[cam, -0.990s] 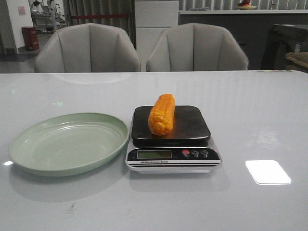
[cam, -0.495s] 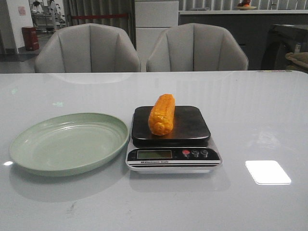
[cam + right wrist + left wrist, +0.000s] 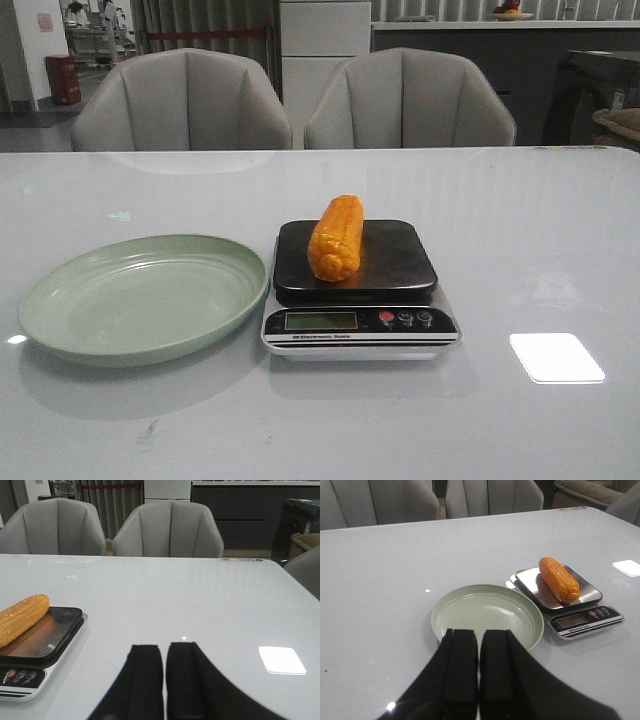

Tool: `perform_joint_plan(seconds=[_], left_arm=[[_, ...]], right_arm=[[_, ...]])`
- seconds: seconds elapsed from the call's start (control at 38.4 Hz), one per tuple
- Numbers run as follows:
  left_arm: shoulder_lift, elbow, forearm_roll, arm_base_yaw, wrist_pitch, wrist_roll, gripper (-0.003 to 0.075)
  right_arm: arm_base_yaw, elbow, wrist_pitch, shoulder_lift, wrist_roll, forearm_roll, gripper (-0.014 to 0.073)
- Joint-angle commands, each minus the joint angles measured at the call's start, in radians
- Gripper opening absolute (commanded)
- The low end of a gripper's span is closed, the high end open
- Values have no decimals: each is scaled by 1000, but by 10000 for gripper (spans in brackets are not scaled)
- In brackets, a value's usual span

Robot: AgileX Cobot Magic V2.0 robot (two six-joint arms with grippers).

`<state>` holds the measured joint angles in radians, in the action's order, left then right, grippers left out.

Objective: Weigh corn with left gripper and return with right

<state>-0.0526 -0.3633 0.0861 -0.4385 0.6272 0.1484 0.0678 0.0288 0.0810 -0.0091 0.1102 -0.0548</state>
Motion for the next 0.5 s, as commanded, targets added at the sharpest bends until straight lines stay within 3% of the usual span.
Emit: perform_joint_plan(seconds=[0.0, 0.23, 0.36, 0.47], left_arm=[[-14, -27, 3, 2, -78, -1, 125], [-14, -27, 3, 2, -78, -1, 125], [-14, -27, 3, 2, -78, -1, 125], [-14, -27, 3, 2, -78, -1, 125]], right_arm=[[2, 7, -81, -19, -7, -12, 196], [2, 7, -107, -19, -7, -12, 196], [2, -3, -285, -19, -7, -12, 196], [3, -74, -292, -4, -7, -12, 196]])
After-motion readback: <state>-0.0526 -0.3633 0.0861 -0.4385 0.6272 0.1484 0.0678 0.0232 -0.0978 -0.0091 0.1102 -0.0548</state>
